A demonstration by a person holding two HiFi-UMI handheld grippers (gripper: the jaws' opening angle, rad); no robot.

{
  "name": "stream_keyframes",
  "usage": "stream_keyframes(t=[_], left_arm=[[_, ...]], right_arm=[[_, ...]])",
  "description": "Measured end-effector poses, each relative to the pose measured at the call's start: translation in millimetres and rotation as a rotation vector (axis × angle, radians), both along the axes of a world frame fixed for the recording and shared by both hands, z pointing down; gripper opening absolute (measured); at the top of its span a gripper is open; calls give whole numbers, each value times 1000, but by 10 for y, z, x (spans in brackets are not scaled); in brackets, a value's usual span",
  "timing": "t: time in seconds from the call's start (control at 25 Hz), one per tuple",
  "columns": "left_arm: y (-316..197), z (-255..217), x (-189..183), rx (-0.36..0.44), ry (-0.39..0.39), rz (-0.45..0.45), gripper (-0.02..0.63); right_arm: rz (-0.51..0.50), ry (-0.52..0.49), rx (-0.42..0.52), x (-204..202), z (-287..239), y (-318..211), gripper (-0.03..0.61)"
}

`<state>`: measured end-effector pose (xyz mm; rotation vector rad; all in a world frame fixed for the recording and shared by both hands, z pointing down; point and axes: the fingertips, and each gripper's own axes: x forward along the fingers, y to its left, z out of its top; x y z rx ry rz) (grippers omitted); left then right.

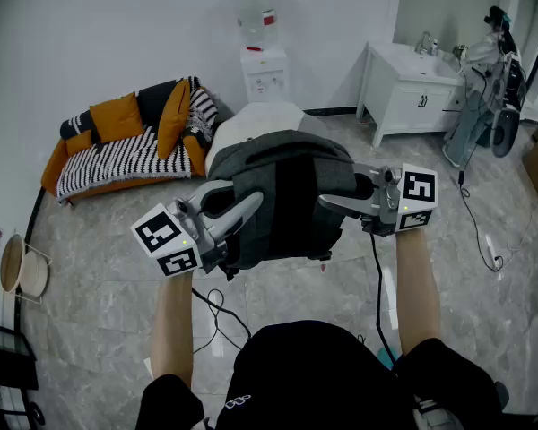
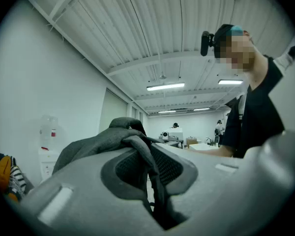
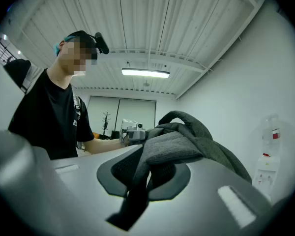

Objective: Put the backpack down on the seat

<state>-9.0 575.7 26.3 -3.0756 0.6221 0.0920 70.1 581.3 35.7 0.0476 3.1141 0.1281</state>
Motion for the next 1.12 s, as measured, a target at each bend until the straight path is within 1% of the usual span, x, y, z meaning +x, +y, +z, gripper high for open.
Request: stream_keyframes(t=[0.16, 0.28, 0.48, 0.72, 0.88, 1.0, 1.12], left_arm=[[-22, -30, -21, 6, -10, -7, 44], [-28, -55, -11, 7, -10, -16, 44], [-40, -13, -4, -15, -6, -15, 44], [-110, 49, -5, -44, 1, 0, 44], [-132, 81, -5, -64, -13, 7, 44], [-27, 66, 81, -57, -16, -6, 44], [-7, 17, 77, -45, -13, -31, 44]], right_arm=[[-17, 2, 1, -6, -39, -9, 32], [-20, -13, -26, 1, -83, -14, 34], [-33, -18, -59, 15, -64, -18, 37], [-24, -19, -86, 14, -20, -81, 37], [-18, -20, -90, 14, 5, -96, 37], [-13, -38, -87, 93, -19, 0, 37], [-16, -54, -93, 84, -84, 23, 38]])
